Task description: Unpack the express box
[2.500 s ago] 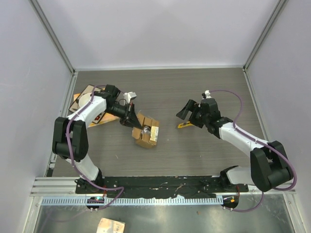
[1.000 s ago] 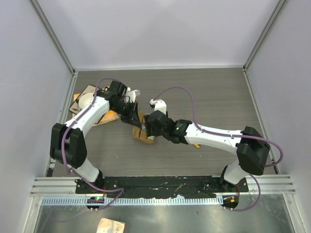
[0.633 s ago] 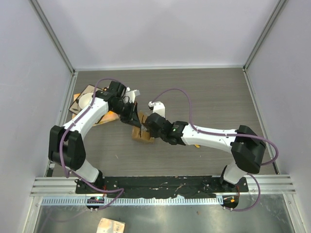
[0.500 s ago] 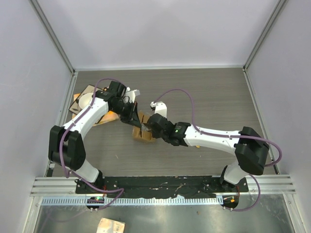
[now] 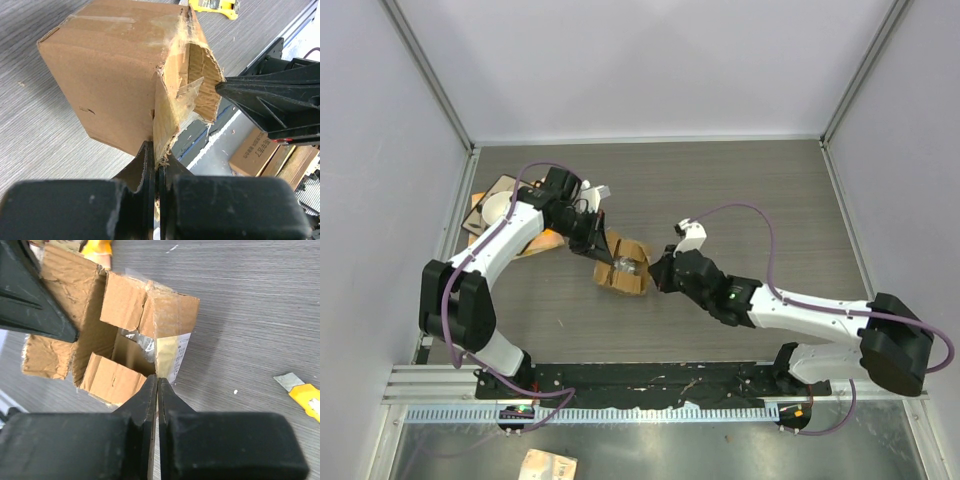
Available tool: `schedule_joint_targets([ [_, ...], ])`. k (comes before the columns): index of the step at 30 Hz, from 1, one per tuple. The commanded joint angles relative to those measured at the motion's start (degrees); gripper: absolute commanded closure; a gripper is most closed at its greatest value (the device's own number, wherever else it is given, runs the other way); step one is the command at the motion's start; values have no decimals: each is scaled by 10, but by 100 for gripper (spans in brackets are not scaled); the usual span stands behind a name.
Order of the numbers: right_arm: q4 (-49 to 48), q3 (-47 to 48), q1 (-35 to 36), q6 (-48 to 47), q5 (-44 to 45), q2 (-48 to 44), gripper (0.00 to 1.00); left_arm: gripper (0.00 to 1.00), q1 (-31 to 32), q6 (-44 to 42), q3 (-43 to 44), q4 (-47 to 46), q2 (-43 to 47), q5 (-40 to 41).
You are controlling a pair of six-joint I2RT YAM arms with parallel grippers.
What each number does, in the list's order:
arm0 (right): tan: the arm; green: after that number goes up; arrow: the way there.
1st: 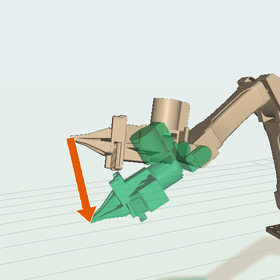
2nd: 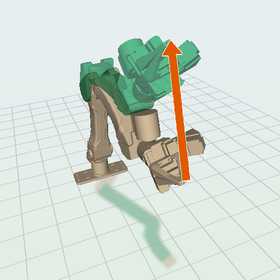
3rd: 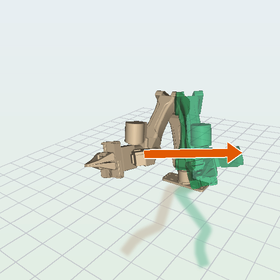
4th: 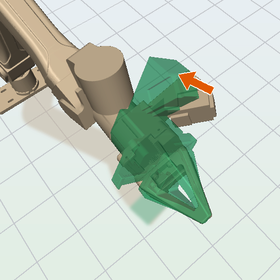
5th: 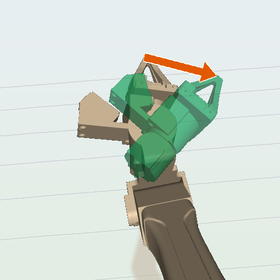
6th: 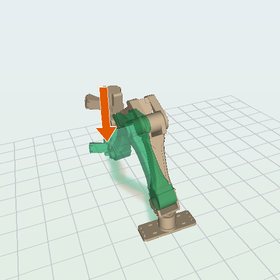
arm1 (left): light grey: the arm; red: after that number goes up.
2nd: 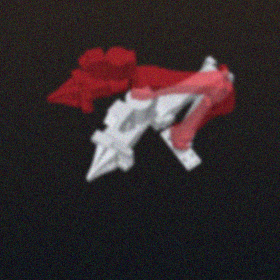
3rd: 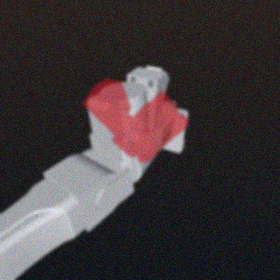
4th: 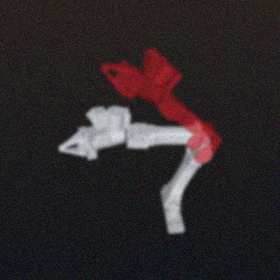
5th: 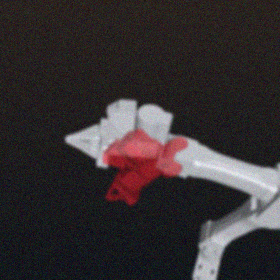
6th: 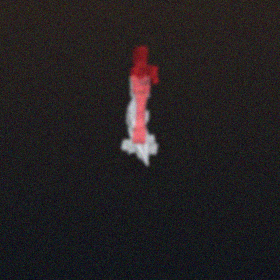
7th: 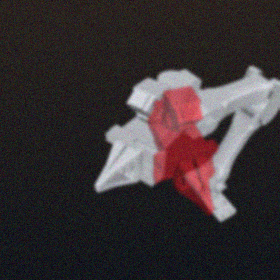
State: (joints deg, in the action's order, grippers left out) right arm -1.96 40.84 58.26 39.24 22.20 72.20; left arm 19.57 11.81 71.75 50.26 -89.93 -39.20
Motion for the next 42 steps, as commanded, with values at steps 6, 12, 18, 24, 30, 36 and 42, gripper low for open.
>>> schedule_joint_targets([
  [6, -232, -138, -19, 63, -52, -87, 96, 100, -2, -4, 1, 6, 18, -3],
  [12, -257, -199, -31, 101, -52, -110, 99, 100, -2, -13, 1, 17, 16, -22],
  [18, -402, -313, -67, 190, -64, -141, 99, 100, -2, -35, 2, 39, 14, -42],
  [24, -408, -299, -70, 181, -88, -132, 99, 100, 0, -89, 25, 92, 5, -79],
  [30, -291, -192, -71, 78, -122, -132, 75, 100, 24, -136, 48, 113, 36, -58],
  [36, -103, -22, -58, -53, -85, -140, 49, 100, 56, -121, 40, 81, 55, 26],
  [42, -37, 77, 4, -163, -74, -126, 33, 100, 65, -93, 26, 47, 67, 99],
])
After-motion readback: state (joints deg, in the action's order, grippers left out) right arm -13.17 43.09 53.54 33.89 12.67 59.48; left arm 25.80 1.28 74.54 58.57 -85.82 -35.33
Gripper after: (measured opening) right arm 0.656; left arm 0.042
